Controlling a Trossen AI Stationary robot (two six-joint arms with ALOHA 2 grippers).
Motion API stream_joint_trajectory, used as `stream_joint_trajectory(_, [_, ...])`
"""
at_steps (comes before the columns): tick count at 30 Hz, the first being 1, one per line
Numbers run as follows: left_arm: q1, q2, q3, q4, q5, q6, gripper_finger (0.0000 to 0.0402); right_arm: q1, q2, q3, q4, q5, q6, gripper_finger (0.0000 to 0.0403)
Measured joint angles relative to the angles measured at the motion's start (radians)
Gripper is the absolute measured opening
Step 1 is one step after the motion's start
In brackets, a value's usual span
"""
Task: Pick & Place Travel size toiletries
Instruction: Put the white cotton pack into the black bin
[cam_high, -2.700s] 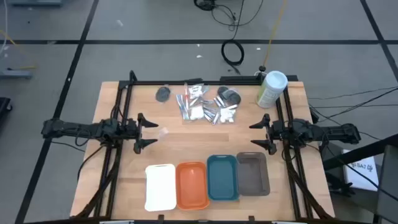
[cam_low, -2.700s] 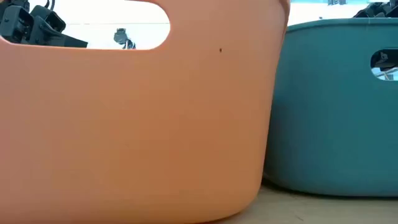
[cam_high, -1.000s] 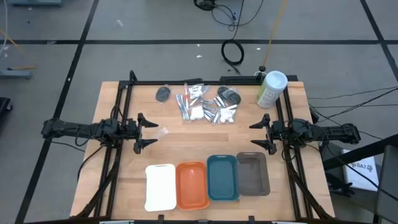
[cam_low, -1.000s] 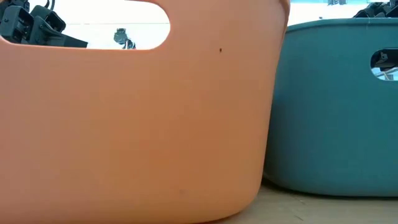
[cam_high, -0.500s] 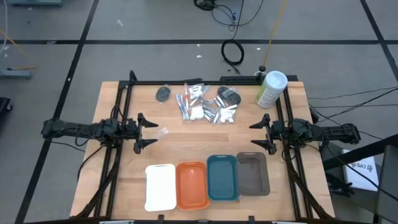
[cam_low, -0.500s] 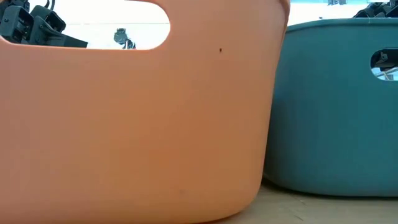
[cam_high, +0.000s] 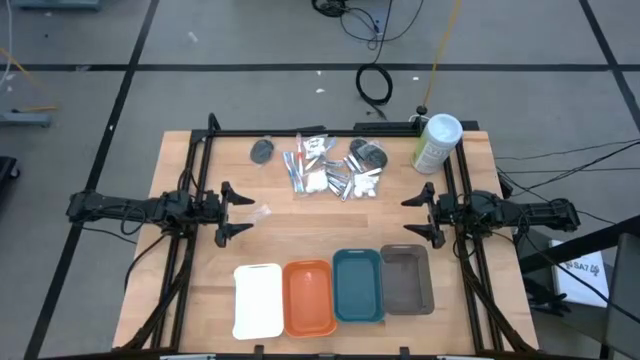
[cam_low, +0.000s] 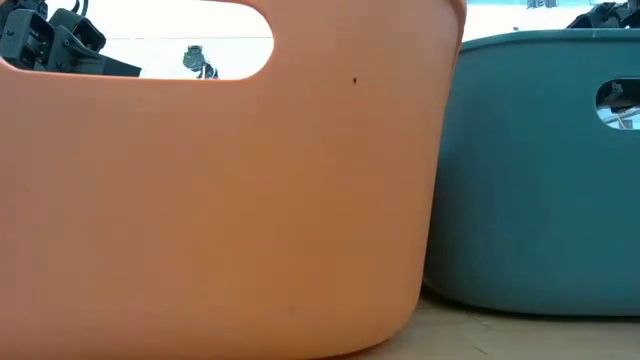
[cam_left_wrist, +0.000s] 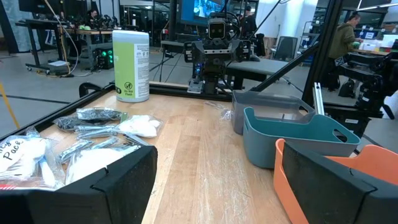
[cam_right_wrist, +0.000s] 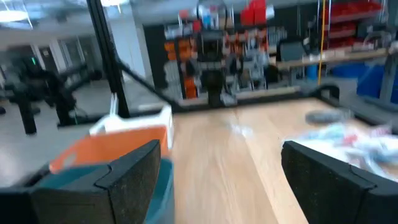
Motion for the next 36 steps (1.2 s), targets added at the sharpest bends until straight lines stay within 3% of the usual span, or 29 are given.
stream_joint_trajectory(6, [0.0,0.0,0.0,0.0,0.0,0.0,0.034,0.0,0.0,0.0,0.192,0.002,0.105,0.032])
stream_joint_trajectory(18, [0.0,0.0,0.0,0.0,0.0,0.0,0.034,0.0,0.0,-0.001,0.491,-0.002,0.116,0.032])
stream_joint_trajectory(23, [0.0,0.0,0.0,0.0,0.0,0.0,0.034,0.0,0.0,-0.001,0.465,-0.003,0.148,0.032])
stream_joint_trajectory(30, [0.0,0.0,0.0,0.0,0.0,0.0,0.034,0.0,0.03,0.0,0.214,0.001,0.145,0.032])
stream_joint_trajectory(36, [0.0,0.0,0.0,0.0,0.0,0.0,0.034,0.0,0.082,0.0,0.231,0.031,0.085,0.032])
